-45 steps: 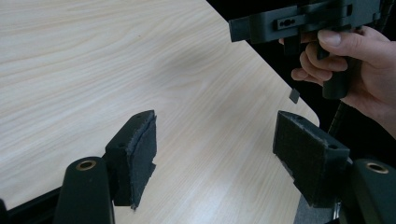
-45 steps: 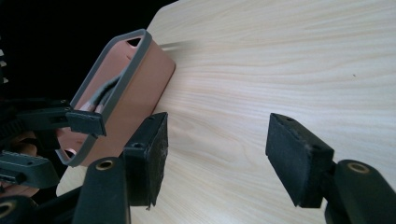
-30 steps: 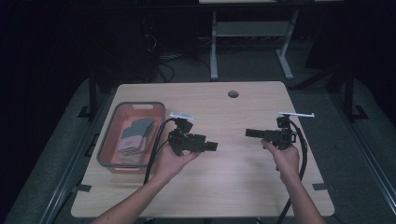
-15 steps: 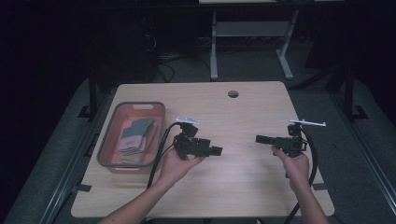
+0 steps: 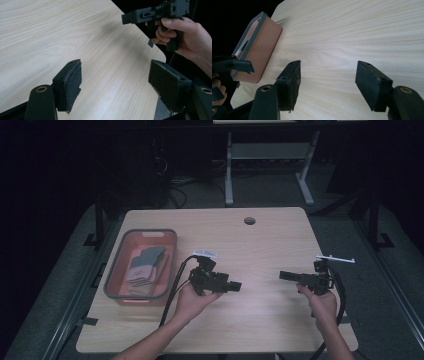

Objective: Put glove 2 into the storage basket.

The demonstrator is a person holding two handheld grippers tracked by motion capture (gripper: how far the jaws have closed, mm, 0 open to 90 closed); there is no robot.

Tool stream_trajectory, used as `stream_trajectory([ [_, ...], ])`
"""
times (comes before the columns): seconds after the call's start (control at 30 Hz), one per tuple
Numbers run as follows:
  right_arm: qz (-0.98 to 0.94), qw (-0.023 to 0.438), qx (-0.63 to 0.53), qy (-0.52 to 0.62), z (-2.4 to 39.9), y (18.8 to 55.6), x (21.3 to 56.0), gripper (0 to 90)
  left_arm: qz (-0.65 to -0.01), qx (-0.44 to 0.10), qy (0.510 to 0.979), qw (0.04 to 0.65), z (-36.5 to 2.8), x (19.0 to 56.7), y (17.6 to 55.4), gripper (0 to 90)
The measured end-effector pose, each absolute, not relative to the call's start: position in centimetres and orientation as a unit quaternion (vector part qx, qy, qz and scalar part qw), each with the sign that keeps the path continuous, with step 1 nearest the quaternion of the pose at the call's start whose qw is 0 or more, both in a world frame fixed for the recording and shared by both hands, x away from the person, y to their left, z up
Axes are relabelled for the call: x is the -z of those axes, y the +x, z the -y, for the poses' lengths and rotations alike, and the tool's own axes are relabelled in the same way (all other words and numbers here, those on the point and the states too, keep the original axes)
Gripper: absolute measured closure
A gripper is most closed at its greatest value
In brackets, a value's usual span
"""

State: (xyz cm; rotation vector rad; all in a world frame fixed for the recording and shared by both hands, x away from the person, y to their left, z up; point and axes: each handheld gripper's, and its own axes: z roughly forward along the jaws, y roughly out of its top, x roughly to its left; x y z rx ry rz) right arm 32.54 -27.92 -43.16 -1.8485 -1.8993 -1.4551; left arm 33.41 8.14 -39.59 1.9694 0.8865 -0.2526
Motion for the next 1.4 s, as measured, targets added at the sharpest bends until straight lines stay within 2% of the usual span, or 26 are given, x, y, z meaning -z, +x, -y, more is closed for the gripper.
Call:
stream_trajectory([
  [1.4, 0.651, 0.045, 0.482, -0.584, 27.3, 28.0, 45.9, 31.4, -0.343, 0.105, 0.802, 0.478, -9.6, 43.8, 29.5, 26.8],
])
